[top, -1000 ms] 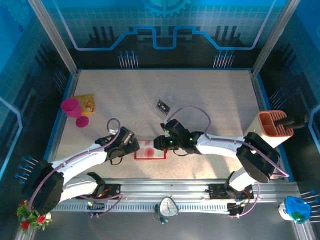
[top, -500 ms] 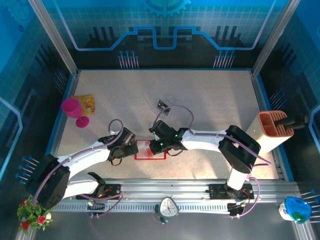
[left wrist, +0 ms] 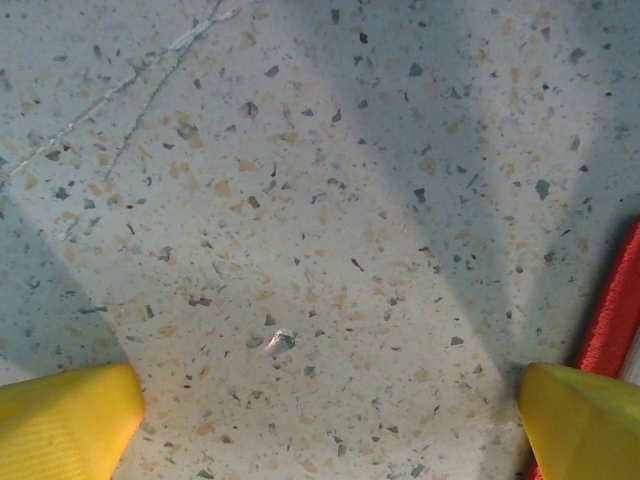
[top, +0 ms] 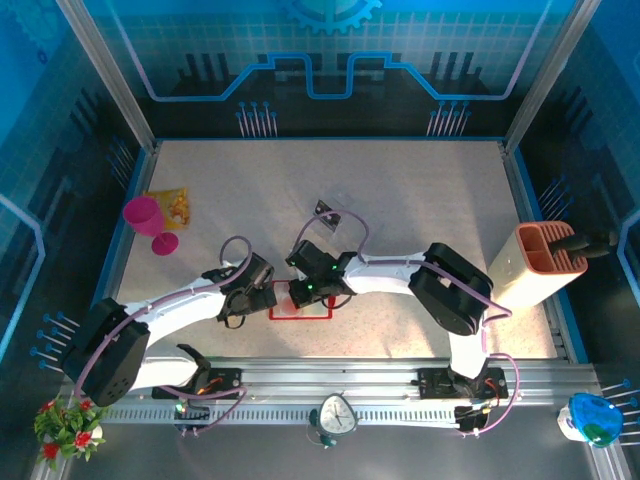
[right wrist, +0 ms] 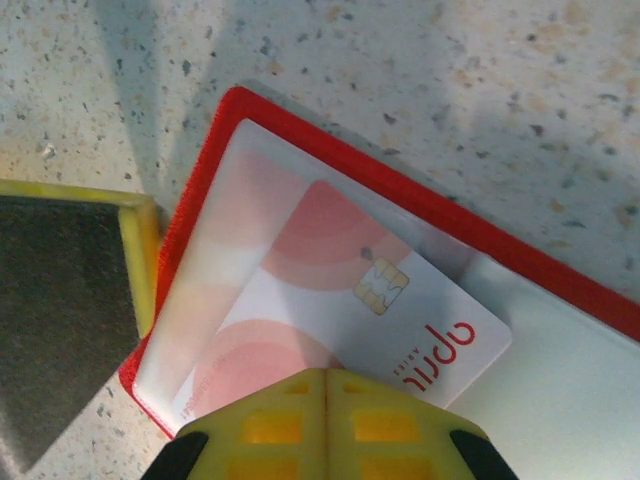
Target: Put the credit cards into the card holder
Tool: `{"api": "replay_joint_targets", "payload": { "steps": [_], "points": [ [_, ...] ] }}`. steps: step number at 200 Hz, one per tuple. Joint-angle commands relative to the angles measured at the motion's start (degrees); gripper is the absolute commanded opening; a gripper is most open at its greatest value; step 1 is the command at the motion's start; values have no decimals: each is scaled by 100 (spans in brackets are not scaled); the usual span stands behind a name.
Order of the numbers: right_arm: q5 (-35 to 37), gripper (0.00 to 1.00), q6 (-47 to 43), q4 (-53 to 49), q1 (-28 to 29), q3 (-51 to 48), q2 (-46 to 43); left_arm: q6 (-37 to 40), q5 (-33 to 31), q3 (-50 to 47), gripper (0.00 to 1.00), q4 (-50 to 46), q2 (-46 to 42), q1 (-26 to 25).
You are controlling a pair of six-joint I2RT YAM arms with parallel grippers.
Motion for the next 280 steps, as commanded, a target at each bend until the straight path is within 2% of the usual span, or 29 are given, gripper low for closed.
{"api": "replay_joint_targets", "payload": {
  "steps": [1,74,156,214,280],
  "points": [
    [-170,4,-16,-132,96,169,128,69,425,-195,99,341,227,42],
    [391,3,-113,-325,47,-221,-674,42,401,-261,99,357,154,48],
    [436,2,-164,-251,-5,-218,-243,81,410,-253,99,321,149,48],
    [160,0,-183,-227,2,122,316,94,417,-227,99,324,200,42],
    [21,0,-153,-188,30,266,225,77,432,-161,99,231,150,37]
  ]
}}
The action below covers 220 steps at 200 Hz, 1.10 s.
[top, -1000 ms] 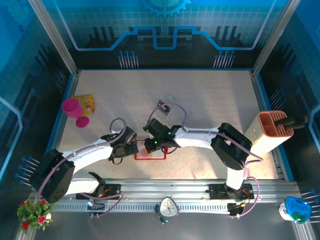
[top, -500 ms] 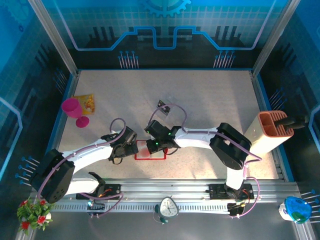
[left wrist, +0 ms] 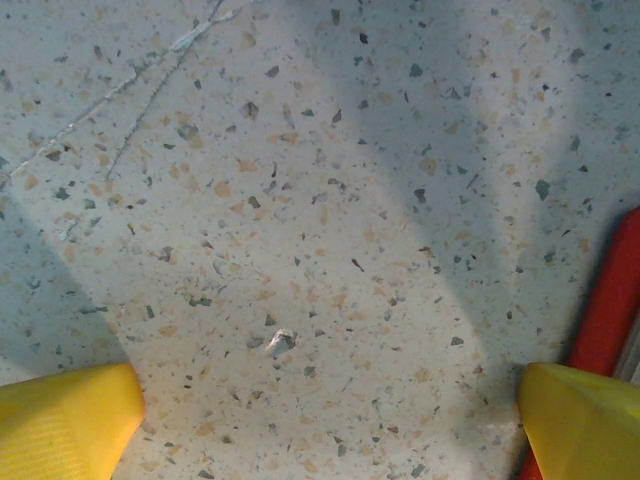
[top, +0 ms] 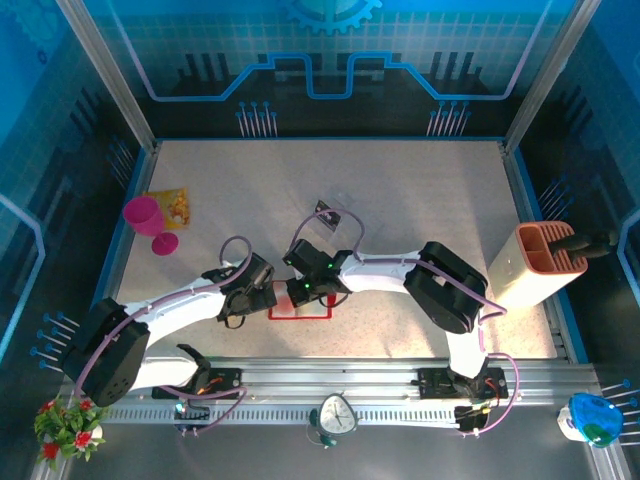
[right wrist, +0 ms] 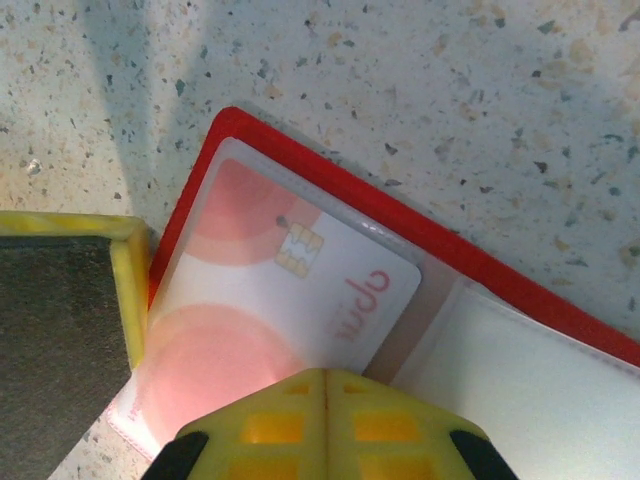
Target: Put the credit cards into the card holder
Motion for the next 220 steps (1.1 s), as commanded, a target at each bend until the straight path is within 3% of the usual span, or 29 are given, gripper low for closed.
{"api": "replay_joint_targets", "payload": {
  "steps": [1,61,112,141,196,205,220],
  "points": [
    [-123,0,-41,-52,8,41,48,73,435,-161,99,227,142,40],
    [277,6,40,20,-110,-770,-1295,30,244,77,99,-280,-784,45],
    [1056,42,-21,-487,-263,-1504,-2313,92,217,252,99,-464,-1085,54],
    [1115,51,-39,-560,-377,-1690,-2332,110,235,318,99,-439,-1044,62],
    [1008,47,-90,-407,-543,-1593,-1714,147,282,404,99,-379,-894,62],
    [992,40,-100,-372,-585,-1617,-1666,163,303,423,99,-362,-843,68],
    [971,17,-109,-323,-668,-1689,-1683,182,346,449,99,-328,-771,66]
  ]
}}
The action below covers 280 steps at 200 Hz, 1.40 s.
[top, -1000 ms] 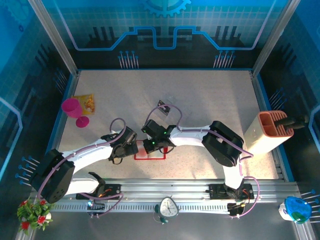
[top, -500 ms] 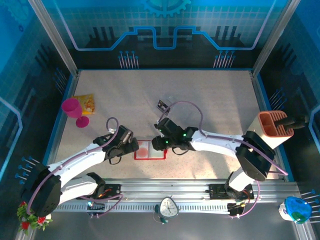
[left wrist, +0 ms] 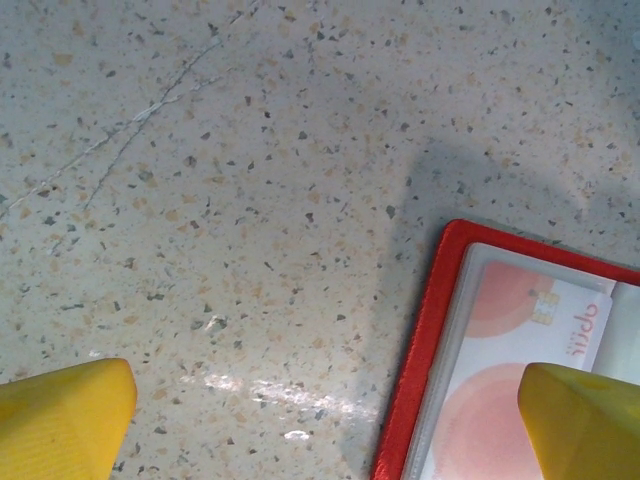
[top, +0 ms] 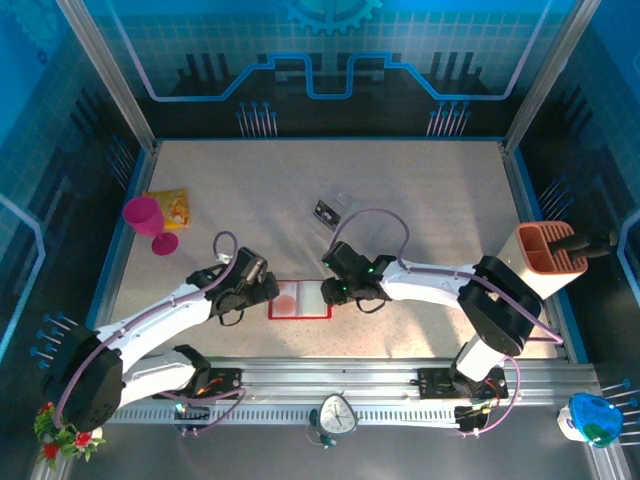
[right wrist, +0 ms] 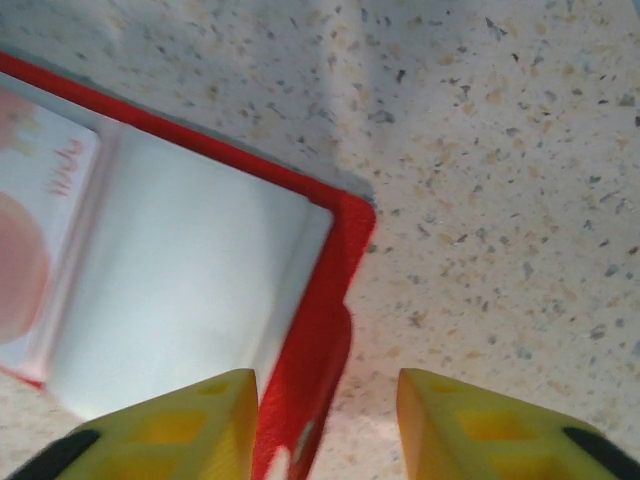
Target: Put the credit cards into the card holder
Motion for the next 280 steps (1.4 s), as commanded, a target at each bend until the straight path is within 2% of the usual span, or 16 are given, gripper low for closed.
{"api": "replay_joint_targets", "payload": {
  "steps": [1,16,61,65,80,87,97,133,159,180,225,280],
  "points": [
    [11,15,-9,71,-161,-61,27,176,172,190,99,-55,128,50],
    [-4,0,-18,109,-273,-288,-102,195,218,209,99,-4,193,39],
    [-64,0,-83,78,-629,-708,-639,207,334,245,99,155,348,39],
    [-88,4,-95,63,-642,-727,-674,203,338,245,99,165,365,36],
    [-83,30,-108,-58,-648,-734,-865,193,351,233,99,181,413,42],
    [-74,34,-90,-92,-643,-731,-988,194,353,220,99,207,439,36],
    [-74,35,-62,-102,-633,-746,-1195,185,367,177,99,248,465,36],
    [-465,19,-18,135,-531,-563,-1376,132,484,87,99,458,723,27],
    [-795,7,8,459,-374,-292,-951,148,497,104,99,565,985,13],
    [-941,2,61,662,-224,-125,-506,167,488,120,99,597,1184,0],
    [-1021,0,148,921,-17,368,327,184,456,111,99,659,1511,-34],
    [-1015,0,193,988,34,543,683,189,461,52,99,766,1630,-56]
  ]
}}
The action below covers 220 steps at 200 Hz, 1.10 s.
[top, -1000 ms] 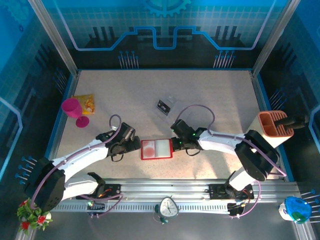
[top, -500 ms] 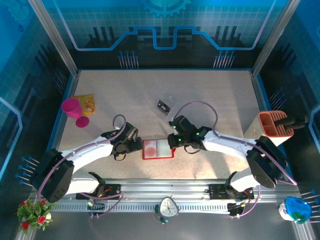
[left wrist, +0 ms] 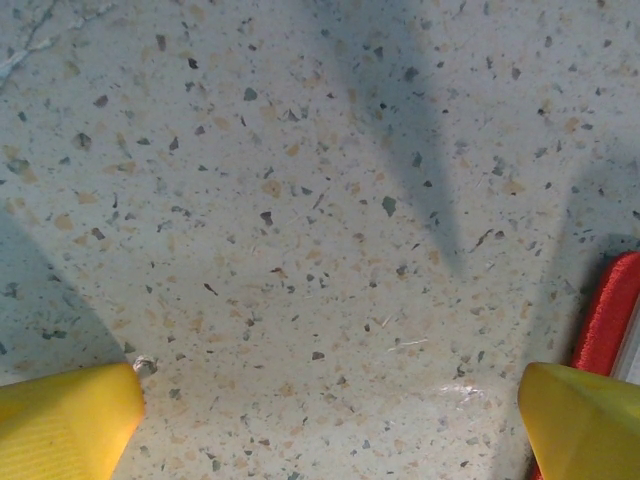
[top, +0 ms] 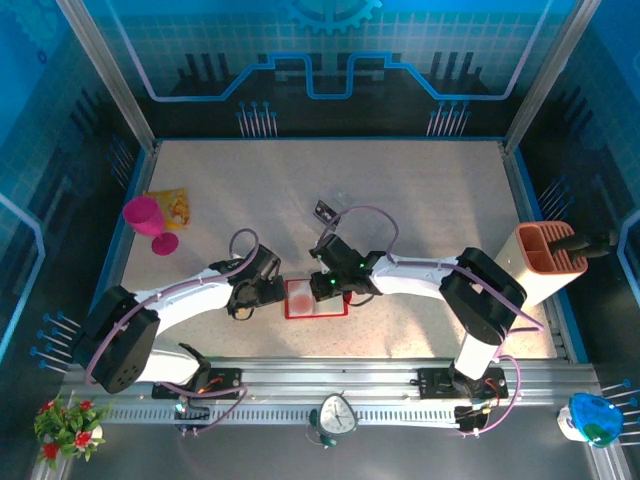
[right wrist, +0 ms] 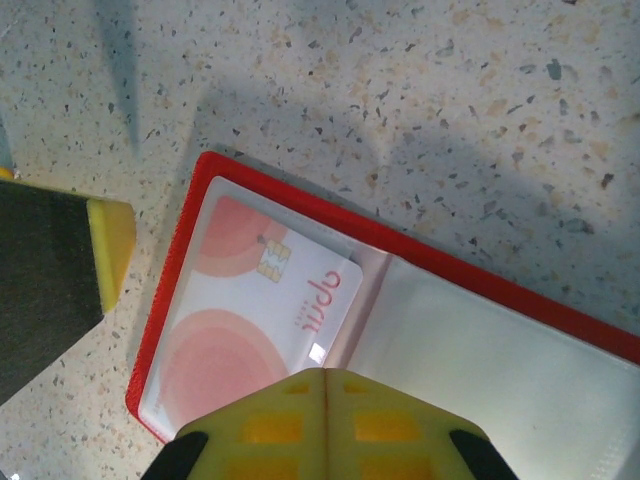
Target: Put the credit cards into the card holder
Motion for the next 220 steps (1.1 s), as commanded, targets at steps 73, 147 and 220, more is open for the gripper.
{"api": "replay_joint_targets", "payload": {
  "steps": [73,147,220],
  "points": [
    [-64,0,99,97,97,285,413,100,209,-169,99,410,380,-27],
    [-124,0,82,8,212,484,670,108,226,-213,99,465,398,-29],
    [-81,0,-20,-130,153,456,8,182,205,-81,99,203,86,-26]
  ]
}}
